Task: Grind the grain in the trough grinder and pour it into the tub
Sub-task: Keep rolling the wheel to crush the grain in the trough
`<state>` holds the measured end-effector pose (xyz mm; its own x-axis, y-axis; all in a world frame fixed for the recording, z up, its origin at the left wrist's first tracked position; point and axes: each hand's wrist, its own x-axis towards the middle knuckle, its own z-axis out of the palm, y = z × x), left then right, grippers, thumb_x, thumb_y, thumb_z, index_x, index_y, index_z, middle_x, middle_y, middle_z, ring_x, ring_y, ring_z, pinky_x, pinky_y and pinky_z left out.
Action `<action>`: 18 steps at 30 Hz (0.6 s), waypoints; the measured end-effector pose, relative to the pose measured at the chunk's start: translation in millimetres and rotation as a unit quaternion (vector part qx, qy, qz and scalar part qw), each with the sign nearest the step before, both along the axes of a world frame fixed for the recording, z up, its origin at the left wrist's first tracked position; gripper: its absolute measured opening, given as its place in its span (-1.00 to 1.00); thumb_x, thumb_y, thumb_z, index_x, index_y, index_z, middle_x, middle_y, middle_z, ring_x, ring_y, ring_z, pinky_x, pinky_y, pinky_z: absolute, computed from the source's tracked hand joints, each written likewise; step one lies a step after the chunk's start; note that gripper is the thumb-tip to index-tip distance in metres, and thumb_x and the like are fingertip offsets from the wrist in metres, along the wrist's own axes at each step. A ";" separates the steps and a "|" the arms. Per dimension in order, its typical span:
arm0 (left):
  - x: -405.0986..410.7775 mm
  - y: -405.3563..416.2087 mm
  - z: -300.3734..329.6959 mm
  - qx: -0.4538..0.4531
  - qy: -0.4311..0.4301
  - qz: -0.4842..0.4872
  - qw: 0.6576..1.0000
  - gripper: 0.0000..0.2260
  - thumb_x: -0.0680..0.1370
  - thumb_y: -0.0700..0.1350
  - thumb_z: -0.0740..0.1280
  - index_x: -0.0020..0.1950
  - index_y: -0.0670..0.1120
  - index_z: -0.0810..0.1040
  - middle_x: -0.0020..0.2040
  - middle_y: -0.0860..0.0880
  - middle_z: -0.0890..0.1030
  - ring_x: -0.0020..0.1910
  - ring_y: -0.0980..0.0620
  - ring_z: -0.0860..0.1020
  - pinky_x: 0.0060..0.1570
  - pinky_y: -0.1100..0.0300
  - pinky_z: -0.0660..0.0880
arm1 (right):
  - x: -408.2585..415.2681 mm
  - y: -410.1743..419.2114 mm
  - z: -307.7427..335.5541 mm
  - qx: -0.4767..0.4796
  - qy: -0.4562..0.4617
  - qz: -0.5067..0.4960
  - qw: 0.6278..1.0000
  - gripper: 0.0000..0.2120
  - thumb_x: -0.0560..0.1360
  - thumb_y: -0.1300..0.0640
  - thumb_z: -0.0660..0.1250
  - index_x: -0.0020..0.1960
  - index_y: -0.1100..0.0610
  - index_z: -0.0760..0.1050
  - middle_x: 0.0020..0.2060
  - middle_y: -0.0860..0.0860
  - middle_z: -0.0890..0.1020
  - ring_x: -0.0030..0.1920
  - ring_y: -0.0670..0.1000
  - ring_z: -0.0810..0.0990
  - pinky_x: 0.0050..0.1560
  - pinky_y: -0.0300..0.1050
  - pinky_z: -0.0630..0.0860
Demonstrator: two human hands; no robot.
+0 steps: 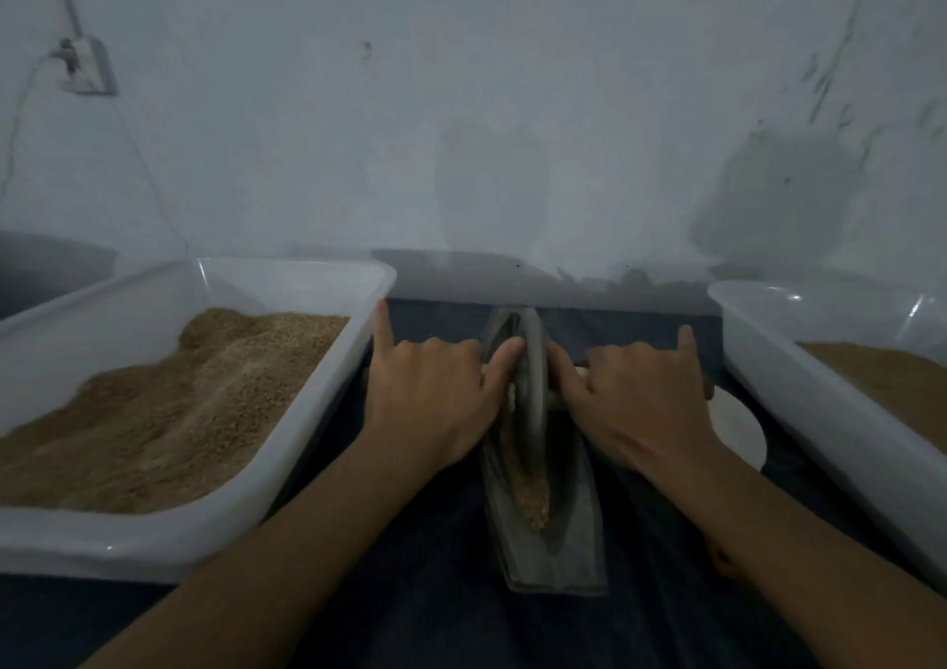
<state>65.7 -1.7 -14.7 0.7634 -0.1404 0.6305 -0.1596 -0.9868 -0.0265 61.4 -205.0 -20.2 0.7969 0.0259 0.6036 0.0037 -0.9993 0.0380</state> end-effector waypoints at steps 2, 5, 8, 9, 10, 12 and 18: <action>6.0 1.7 0.1 0.010 0.022 -0.005 1.000 -0.26 0.62 0.35 -0.37 -0.40 0.09 0.43 -0.52 0.08 0.46 -0.39 -0.06 0.56 0.55 -0.31 -0.05 | 1.3 -1.3 0.9 0.008 0.019 0.000 1.000 -0.20 0.54 -0.50 -0.36 -0.44 -0.02 0.36 -0.42 0.03 0.61 -0.23 0.16 0.65 0.44 0.47 0.13; 28.5 -7.7 18.6 0.017 0.061 -0.005 0.998 -0.20 0.60 0.32 -0.39 -0.42 0.03 0.49 -0.48 0.05 0.49 -0.44 -0.01 0.41 0.54 -0.26 0.08 | 23.8 7.1 18.7 0.018 0.078 -0.015 0.997 -0.03 0.44 -0.51 -0.52 -0.33 0.04 0.50 -0.35 0.01 0.58 -0.12 0.17 0.63 0.46 0.43 0.13; 41.6 -12.2 35.2 -0.006 0.130 -0.010 0.991 -0.16 0.58 0.31 -0.38 -0.30 -0.05 0.60 -0.44 0.02 0.49 -0.44 0.04 0.29 0.55 -0.19 0.12 | 39.0 13.8 41.3 0.051 0.132 -0.027 0.990 0.07 0.36 -0.53 -0.57 -0.22 0.07 0.58 -0.31 0.05 0.59 -0.15 0.13 0.58 0.41 0.36 0.25; 40.5 -12.3 37.1 -0.015 0.143 -0.009 0.990 -0.13 0.56 0.30 -0.41 -0.23 -0.05 0.64 -0.42 0.02 0.50 -0.42 0.04 0.29 0.55 -0.18 0.12 | 38.6 13.3 44.8 0.048 0.145 -0.024 0.988 0.13 0.31 -0.53 -0.61 -0.14 0.06 0.63 -0.32 0.03 0.57 -0.19 0.11 0.53 0.41 0.35 0.26; 36.4 -11.5 36.5 -0.021 0.144 -0.010 0.989 -0.10 0.53 0.30 -0.45 -0.17 -0.05 0.66 -0.41 0.02 0.50 -0.41 0.04 0.30 0.55 -0.18 0.12 | 35.8 12.5 46.0 0.030 0.156 -0.018 0.987 0.20 0.27 -0.51 -0.66 0.00 0.01 0.66 -0.31 0.02 0.54 -0.20 0.10 0.50 0.42 0.35 0.24; 21.5 -7.1 26.8 -0.005 0.132 -0.016 0.991 -0.04 0.50 0.28 -0.54 -0.03 0.03 0.67 -0.36 0.06 0.51 -0.39 0.02 0.33 0.55 -0.21 0.11 | 23.9 10.7 38.3 -0.028 0.144 -0.011 0.989 0.14 0.33 -0.49 -0.65 0.13 -0.10 0.64 -0.25 0.00 0.57 -0.12 0.12 0.56 0.46 0.36 0.18; -12.4 4.0 -2.5 -0.012 0.009 -0.055 0.998 -0.42 0.68 0.30 -0.20 -0.35 0.08 0.35 -0.47 0.06 0.49 -0.37 0.07 0.56 0.56 -0.17 0.10 | -16.9 -7.2 -4.6 -0.013 -0.046 0.063 0.997 -0.33 0.62 -0.43 -0.20 -0.41 -0.08 0.35 -0.54 -0.04 0.45 -0.40 0.02 0.57 0.41 0.36 0.30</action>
<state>53.2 2.2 -17.2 0.7555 -0.2086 0.6211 -0.2674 -0.9636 0.0015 44.5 -212.2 -24.8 0.7274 0.1381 0.6721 0.1242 -0.9899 0.0690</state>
